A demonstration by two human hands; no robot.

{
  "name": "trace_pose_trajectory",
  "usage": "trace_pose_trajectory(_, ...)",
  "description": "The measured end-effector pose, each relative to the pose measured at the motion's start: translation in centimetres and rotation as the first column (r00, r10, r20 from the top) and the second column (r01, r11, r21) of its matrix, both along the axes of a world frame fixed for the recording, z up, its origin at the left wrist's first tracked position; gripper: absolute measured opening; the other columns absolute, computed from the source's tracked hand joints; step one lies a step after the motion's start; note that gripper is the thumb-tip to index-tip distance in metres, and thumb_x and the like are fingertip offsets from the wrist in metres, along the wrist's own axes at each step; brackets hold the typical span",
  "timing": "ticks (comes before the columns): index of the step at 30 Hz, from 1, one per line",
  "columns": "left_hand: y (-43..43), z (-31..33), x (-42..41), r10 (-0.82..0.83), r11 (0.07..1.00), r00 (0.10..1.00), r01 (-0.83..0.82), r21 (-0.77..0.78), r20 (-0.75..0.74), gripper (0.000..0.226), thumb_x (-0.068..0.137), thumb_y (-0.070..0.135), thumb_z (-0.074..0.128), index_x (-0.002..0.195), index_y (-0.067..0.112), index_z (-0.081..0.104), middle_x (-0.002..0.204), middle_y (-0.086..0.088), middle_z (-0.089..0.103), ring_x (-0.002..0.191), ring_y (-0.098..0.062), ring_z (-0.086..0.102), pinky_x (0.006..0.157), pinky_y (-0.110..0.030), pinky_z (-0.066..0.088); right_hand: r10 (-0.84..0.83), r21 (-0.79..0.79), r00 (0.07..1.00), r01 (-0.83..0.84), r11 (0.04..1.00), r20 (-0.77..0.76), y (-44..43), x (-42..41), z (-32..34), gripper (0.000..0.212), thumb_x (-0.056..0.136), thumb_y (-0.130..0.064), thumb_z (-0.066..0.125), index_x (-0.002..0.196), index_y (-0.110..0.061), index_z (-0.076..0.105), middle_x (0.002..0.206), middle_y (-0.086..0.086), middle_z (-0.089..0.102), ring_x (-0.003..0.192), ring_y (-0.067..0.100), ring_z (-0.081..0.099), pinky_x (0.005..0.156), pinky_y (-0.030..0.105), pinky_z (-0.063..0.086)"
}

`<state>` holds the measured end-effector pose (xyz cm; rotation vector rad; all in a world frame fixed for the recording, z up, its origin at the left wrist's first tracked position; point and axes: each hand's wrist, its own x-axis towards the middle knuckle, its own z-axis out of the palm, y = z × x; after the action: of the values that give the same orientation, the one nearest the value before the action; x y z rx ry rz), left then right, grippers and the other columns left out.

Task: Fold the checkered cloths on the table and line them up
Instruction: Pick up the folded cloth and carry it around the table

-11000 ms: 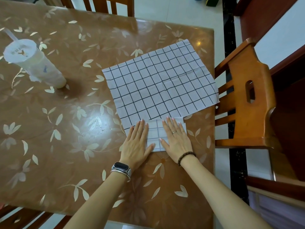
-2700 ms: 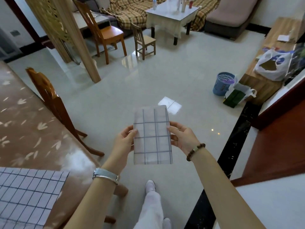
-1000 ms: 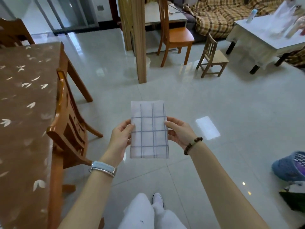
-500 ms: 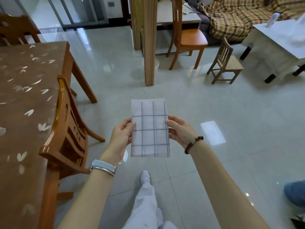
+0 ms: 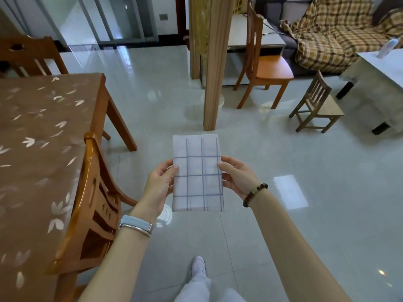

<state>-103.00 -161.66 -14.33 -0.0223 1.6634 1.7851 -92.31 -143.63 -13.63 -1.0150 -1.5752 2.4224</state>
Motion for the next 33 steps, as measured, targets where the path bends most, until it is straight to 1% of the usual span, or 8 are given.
trace_pose_trajectory(2, 0.5, 0.3, -1.4, 0.009, 1.0, 1.0, -0.009, -0.003, -0.009, 0.022, 0.1, 0.021, 0.054, 0.12, 0.02, 0.064, 0.103, -0.003, 0.073, 0.086, -0.019, 0.068, 0.072, -0.031, 0.055, 0.017, 0.012, 1.0, -0.016, 1.0, -0.011, 0.6, -1.7, 0.2, 0.026, 0.094, -0.011, 0.058, 0.12, -0.008, 0.061, 0.105, 0.012, 0.067, 0.081, 0.023, 0.064, 0.074, 0.031, 0.059)
trace_pose_trajectory(5, 1.0, 0.5, -3.1, 0.025, 1.0, 1.0, -0.025, -0.013, -0.016, 0.019, 0.101, 0.022, 0.053, 0.116, 0.021, 0.065, 0.095, 0.001, 0.074, 0.084, -0.018, 0.068, 0.071, -0.03, 0.054, 0.041, 0.011, 0.999, -0.041, 0.999, -0.022, 1.3, -3.8, 0.3, 0.025, 0.095, -0.011, 0.056, 0.12, -0.008, 0.061, 0.103, 0.01, 0.069, 0.077, 0.019, 0.066, 0.073, 0.03, 0.06)
trace_pose_trajectory(8, 1.4, 0.8, -4.7, 0.028, 0.999, 0.999, -0.029, -0.019, -0.021, 0.018, 0.101, 0.023, 0.051, 0.112, 0.024, 0.065, 0.098, 0.0, 0.074, 0.087, -0.018, 0.068, 0.075, -0.032, 0.055, 0.057, -0.002, 0.998, -0.057, 0.998, -0.032, 2.1, -5.8, 0.3, 0.022, 0.096, -0.01, 0.054, 0.116, -0.01, 0.062, 0.099, 0.008, 0.07, 0.075, 0.018, 0.066, 0.072, 0.028, 0.059)
trace_pose_trajectory(13, 2.7, 0.7, -7.2, 0.068, 0.997, 0.997, -0.069, -0.043, -0.025, 0.018, 0.102, 0.023, 0.049, 0.113, 0.023, 0.064, 0.1, -0.001, 0.071, 0.088, -0.018, 0.066, 0.07, -0.029, 0.053, 0.094, -0.014, 0.995, -0.094, 0.995, -0.024, 3.7, -9.3, -0.3, 0.026, 0.096, -0.01, 0.054, 0.121, -0.006, 0.06, 0.103, 0.011, 0.07, 0.078, 0.021, 0.067, 0.07, 0.029, 0.06)
trace_pose_trajectory(19, 5.4, 0.4, -10.6, 0.135, 0.989, 0.991, -0.136, -0.055, -0.015, 0.022, 0.101, 0.023, 0.051, 0.119, 0.019, 0.063, 0.108, -0.007, 0.071, 0.095, -0.024, 0.066, 0.083, -0.038, 0.054, 0.156, -0.034, 0.988, -0.156, 0.987, -0.024, 6.9, -13.9, -0.9, 0.026, 0.096, -0.009, 0.054, 0.121, -0.005, 0.06, 0.104, 0.012, 0.07, 0.08, 0.023, 0.066, 0.073, 0.031, 0.06)
trace_pose_trajectory(23, 8.6, 0.4, -13.2, 0.185, 0.982, 0.983, -0.185, -0.04, -0.013, 0.017, 0.101, 0.02, 0.051, 0.111, 0.022, 0.065, 0.101, -0.004, 0.071, 0.089, -0.021, 0.066, 0.077, -0.034, 0.054, 0.199, -0.02, 0.98, -0.199, 0.98, -0.018, 10.2, -17.4, -0.9, 0.025, 0.096, -0.011, 0.053, 0.119, -0.006, 0.061, 0.107, 0.013, 0.068, 0.085, 0.024, 0.065, 0.074, 0.031, 0.06)
trace_pose_trajectory(28, 12.7, 0.7, -16.7, 0.23, 0.972, 0.973, -0.23, -0.046, 0.002, 0.016, 0.102, 0.018, 0.051, 0.102, 0.026, 0.064, 0.098, -0.001, 0.072, 0.088, -0.02, 0.067, 0.081, -0.036, 0.055, 0.232, -0.028, 0.973, -0.233, 0.972, -0.013, 14.3, -21.5, -0.6, 0.02, 0.096, -0.01, 0.053, 0.113, -0.01, 0.063, 0.098, 0.008, 0.071, 0.076, 0.018, 0.068, 0.065, 0.026, 0.058)
trace_pose_trajectory(33, 16.0, 0.8, -19.4, 0.27, 0.962, 0.963, -0.27, -0.036, -0.001, 0.015, 0.101, 0.019, 0.053, 0.108, 0.024, 0.065, 0.098, 0.0, 0.073, 0.086, -0.017, 0.067, 0.072, -0.029, 0.055, 0.266, -0.015, 0.964, -0.266, 0.964, -0.016, 17.8, -25.0, -0.4, 0.025, 0.097, -0.009, 0.052, 0.121, -0.007, 0.06, 0.104, 0.01, 0.07, 0.079, 0.019, 0.067, 0.071, 0.028, 0.059)
